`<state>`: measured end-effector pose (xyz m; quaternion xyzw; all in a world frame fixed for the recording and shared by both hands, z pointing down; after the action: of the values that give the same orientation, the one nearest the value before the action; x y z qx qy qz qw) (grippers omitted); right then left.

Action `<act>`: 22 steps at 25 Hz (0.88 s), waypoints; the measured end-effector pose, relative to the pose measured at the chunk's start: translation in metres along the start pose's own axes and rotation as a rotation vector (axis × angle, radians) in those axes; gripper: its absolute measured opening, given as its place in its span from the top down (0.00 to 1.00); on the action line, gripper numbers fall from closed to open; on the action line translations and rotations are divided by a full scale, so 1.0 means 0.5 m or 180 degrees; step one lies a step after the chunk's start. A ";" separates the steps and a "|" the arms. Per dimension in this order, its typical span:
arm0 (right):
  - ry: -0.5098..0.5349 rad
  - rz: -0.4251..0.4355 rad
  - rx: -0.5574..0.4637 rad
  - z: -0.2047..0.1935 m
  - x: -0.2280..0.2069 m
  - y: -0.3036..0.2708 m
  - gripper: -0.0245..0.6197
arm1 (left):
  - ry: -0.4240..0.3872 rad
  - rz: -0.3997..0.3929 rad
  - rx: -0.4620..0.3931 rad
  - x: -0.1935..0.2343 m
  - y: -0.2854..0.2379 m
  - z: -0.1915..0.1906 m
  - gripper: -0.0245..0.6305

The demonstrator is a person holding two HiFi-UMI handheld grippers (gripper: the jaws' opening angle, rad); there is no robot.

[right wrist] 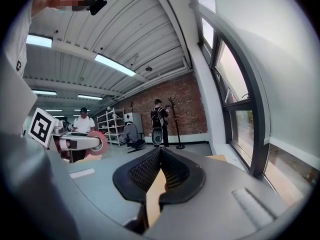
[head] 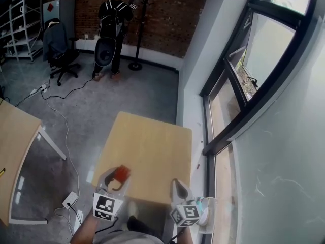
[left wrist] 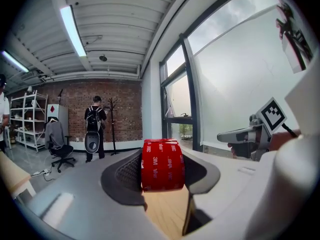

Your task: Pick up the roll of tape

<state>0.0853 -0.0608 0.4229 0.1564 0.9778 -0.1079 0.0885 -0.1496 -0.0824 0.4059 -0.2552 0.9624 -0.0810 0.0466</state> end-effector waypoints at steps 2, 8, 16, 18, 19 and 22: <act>0.0009 0.0011 -0.0023 0.004 0.008 0.012 0.94 | 0.0001 0.0007 -0.0016 -0.005 0.017 0.004 0.67; 0.0040 0.0011 -0.0089 0.016 0.029 0.049 0.94 | 0.0024 0.0048 -0.0084 -0.011 0.062 0.019 0.67; 0.0092 -0.0032 -0.0181 0.024 0.043 0.114 0.94 | -0.0025 0.0092 -0.0208 -0.019 0.120 0.035 0.67; 0.0088 -0.0037 -0.0193 0.023 0.046 0.128 0.94 | -0.0016 0.0114 -0.0231 -0.021 0.136 0.037 0.67; 0.0079 -0.0038 -0.0202 0.024 0.048 0.135 0.94 | -0.0014 0.0124 -0.0238 -0.023 0.144 0.038 0.67; 0.0058 -0.0039 -0.0226 0.022 0.052 0.154 0.94 | -0.0017 0.0141 -0.0234 -0.029 0.165 0.032 0.67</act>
<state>0.0876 0.0153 0.3930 0.1481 0.9827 -0.0722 0.0844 -0.1749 -0.0066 0.3758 -0.2355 0.9700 -0.0438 0.0416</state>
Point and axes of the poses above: the fingertips, and each gripper's own axes: y backward along the fingers, x to its left, z out of its top, the point moved 4 cm from there along y, backward along the fingers, and after that the axes turned 1 degree about -y, right-handed, at the moved point
